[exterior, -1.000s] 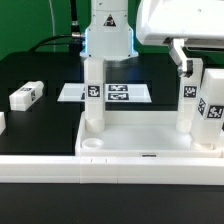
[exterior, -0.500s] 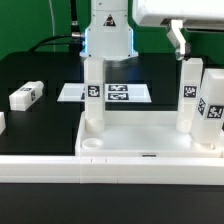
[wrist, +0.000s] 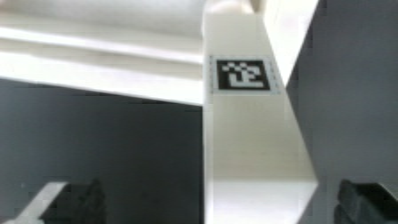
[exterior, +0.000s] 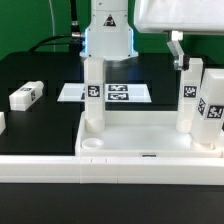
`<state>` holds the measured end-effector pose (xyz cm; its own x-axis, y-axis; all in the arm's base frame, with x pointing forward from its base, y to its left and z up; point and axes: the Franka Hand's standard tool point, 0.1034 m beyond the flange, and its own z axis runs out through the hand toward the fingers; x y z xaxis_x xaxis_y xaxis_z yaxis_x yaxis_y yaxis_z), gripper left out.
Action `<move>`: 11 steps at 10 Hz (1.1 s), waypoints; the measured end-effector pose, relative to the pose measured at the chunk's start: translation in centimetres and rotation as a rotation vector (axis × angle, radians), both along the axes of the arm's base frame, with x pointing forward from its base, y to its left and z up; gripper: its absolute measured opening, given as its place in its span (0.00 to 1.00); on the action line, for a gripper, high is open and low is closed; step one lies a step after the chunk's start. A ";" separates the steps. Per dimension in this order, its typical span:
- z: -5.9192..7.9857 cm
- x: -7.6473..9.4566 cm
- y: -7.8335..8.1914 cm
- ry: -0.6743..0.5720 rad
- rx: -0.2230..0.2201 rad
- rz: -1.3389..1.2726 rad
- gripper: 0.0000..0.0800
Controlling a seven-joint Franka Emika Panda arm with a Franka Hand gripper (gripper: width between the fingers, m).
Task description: Assemble desk
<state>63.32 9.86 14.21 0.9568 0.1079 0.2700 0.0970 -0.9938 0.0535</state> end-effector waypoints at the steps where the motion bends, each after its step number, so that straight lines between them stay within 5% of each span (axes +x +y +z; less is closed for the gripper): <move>1: -0.4 -0.3 -0.2 0.085 -0.006 -0.007 0.81; 4: -0.8 0.1 0.3 0.213 -0.017 -0.025 0.81; 9: -1.8 0.2 0.7 0.204 -0.024 -0.014 0.81; 10: -1.8 0.2 0.4 0.203 -0.024 -0.015 0.64; 11: -1.8 0.3 0.4 0.203 -0.023 -0.018 0.64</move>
Offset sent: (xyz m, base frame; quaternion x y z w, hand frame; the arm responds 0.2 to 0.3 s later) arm 0.0045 0.0119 -0.0049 0.0016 -0.1313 0.0093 0.9913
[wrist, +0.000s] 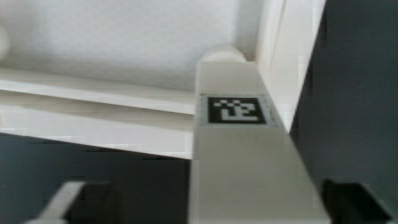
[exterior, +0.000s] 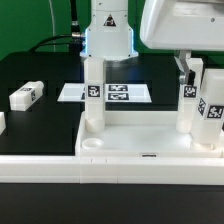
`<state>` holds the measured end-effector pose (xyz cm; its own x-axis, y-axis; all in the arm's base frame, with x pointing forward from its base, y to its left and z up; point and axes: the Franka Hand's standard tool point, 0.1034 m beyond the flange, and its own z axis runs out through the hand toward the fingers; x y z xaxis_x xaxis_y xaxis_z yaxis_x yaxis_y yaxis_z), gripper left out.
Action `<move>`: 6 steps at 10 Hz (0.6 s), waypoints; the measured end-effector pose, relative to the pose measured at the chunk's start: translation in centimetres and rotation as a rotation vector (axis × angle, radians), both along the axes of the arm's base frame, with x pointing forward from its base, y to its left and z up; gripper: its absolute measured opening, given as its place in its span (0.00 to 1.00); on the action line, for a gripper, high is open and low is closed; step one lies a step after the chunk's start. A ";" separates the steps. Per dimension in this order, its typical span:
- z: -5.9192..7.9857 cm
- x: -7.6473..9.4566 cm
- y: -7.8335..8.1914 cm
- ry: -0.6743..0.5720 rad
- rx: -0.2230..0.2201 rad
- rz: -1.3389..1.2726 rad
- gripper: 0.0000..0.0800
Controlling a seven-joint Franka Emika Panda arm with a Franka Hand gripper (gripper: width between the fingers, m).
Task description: Assemble desk
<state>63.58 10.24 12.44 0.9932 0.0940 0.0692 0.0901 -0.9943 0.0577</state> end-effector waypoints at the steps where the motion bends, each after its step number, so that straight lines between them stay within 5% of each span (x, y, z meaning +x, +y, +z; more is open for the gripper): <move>1: 0.0 0.0 0.0 0.000 0.000 0.000 0.46; 2: 0.0 0.0 0.0 0.000 0.000 -0.001 0.37; 6: 0.0 0.0 -0.2 -0.002 0.006 -0.055 0.37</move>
Offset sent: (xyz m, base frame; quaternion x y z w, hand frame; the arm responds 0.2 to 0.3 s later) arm 0.0000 0.0000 0.0000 0.0000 0.0000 0.0000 1.0000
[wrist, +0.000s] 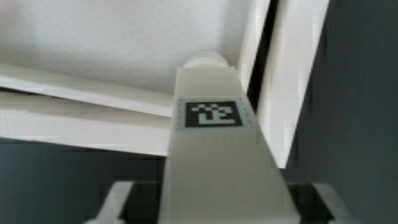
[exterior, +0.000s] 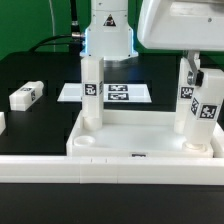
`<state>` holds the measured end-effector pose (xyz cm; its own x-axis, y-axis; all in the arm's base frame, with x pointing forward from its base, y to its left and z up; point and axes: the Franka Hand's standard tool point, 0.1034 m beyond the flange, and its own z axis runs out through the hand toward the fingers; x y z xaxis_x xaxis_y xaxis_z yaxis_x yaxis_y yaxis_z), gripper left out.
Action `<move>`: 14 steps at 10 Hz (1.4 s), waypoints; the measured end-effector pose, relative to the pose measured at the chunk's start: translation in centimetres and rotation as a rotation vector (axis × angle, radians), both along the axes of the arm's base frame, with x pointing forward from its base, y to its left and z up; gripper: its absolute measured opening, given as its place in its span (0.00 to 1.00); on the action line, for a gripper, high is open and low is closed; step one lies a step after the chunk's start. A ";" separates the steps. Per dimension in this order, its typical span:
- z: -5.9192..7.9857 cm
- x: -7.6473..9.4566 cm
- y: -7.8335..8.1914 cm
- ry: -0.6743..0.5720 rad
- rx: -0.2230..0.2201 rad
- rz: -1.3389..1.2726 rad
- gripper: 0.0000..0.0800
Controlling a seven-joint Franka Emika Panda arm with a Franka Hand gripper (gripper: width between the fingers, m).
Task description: Assemble desk
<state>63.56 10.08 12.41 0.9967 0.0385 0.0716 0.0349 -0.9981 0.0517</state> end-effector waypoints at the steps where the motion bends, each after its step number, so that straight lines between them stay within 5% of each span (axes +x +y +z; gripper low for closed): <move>1: 0.0 -0.1 -0.2 -0.009 0.010 -0.124 0.37; 12: -0.2 -0.4 -0.1 -0.052 0.078 -0.955 0.37; 14: -0.3 -0.3 -0.2 -0.078 0.122 -1.147 0.37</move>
Offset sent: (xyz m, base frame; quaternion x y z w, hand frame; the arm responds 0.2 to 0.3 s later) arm -0.0121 -0.0033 0.0016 0.0024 0.0061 0.2865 0.9581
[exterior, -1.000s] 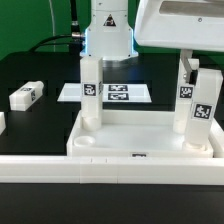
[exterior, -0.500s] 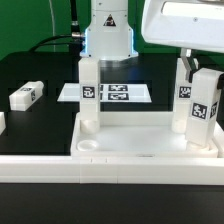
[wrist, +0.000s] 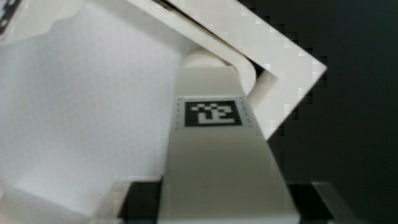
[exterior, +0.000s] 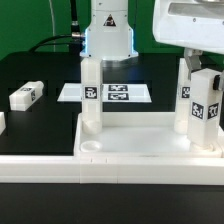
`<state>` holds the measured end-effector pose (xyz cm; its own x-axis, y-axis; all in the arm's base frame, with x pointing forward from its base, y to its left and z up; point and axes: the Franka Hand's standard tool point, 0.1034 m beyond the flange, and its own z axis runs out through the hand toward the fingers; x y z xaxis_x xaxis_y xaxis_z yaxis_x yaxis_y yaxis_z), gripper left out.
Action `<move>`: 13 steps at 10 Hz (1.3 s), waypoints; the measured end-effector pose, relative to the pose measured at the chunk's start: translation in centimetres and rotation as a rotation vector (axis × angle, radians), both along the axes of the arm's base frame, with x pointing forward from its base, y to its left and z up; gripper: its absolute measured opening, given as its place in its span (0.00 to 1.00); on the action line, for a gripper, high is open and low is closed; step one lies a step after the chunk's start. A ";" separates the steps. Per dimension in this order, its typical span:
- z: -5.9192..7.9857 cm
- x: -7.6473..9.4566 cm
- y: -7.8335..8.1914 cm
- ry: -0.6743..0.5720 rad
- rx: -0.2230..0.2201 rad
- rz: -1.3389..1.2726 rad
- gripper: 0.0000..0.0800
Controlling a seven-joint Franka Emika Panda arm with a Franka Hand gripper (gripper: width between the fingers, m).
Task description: Assemble desk
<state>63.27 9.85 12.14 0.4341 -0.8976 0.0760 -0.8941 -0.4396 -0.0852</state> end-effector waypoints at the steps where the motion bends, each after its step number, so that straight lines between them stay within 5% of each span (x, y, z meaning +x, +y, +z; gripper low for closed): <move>1: 0.0 0.1 0.0 -0.013 0.014 -0.082 0.37; 5: -0.1 0.1 0.3 -0.028 0.055 -0.311 0.37; 6: -0.2 0.1 0.3 -0.026 0.053 -0.302 0.59; 7: -0.3 0.0 0.2 -0.022 0.046 -0.275 0.59; 9: 0.0 0.0 0.6 0.015 0.031 -0.181 0.80; 13: 0.0 0.1 0.7 0.020 -0.005 0.177 0.81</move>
Offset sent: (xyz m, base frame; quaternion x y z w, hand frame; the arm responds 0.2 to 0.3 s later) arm -0.0024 0.0043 -0.0103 0.0065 -0.0205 0.2398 0.9706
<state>63.38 10.51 12.18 0.5867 -0.8068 0.0698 -0.8043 -0.5906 -0.0658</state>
